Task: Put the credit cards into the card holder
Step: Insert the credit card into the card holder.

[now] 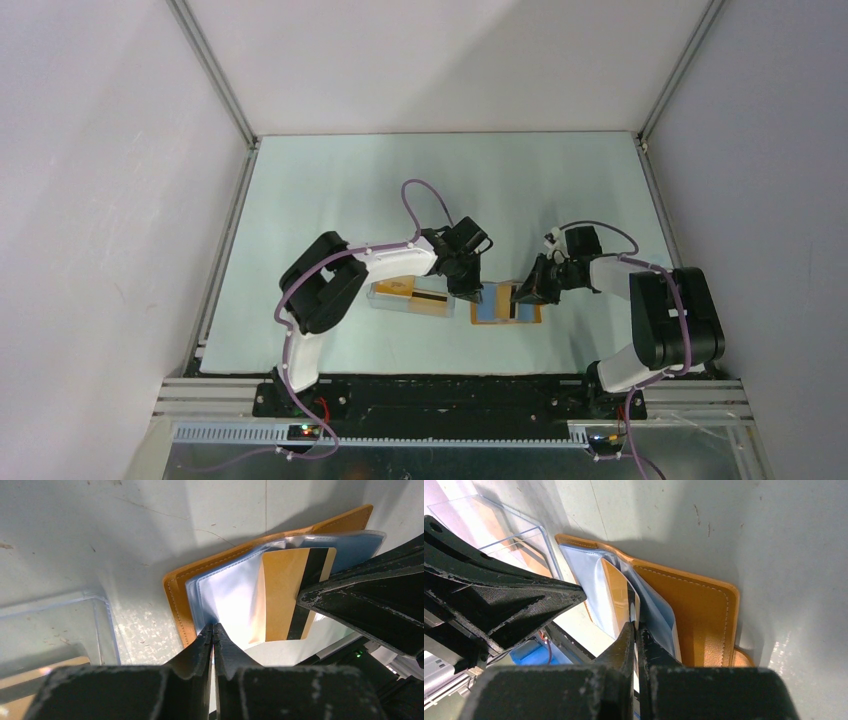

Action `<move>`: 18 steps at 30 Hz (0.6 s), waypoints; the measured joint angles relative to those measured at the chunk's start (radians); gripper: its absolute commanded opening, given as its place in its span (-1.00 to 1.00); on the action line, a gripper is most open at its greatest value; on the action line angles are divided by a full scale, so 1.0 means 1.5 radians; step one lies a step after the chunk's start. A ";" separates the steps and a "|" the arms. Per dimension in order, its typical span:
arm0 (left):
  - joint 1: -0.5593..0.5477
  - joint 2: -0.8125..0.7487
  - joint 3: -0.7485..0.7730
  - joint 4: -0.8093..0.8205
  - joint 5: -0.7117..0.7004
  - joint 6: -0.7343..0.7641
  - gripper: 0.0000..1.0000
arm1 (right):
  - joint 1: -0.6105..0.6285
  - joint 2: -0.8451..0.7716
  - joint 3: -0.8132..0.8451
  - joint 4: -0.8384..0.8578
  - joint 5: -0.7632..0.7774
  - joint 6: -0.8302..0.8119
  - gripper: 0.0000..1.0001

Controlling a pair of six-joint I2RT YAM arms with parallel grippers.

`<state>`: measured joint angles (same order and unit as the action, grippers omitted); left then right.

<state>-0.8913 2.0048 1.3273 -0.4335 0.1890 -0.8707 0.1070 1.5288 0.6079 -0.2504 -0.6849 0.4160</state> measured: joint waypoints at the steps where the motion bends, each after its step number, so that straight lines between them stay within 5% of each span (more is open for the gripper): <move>1: 0.000 0.000 0.001 -0.002 0.000 0.000 -0.80 | 0.001 0.000 0.000 0.001 0.000 0.000 -1.00; 18: 0.002 0.000 0.002 -0.011 0.001 0.005 -0.80 | 0.023 -0.057 0.003 -0.044 0.037 0.008 -1.00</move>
<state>-0.8886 2.0048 1.3308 -0.4496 0.1898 -0.8631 0.1410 1.4425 0.6125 -0.3168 -0.6300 0.4278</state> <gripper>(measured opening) 0.100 0.009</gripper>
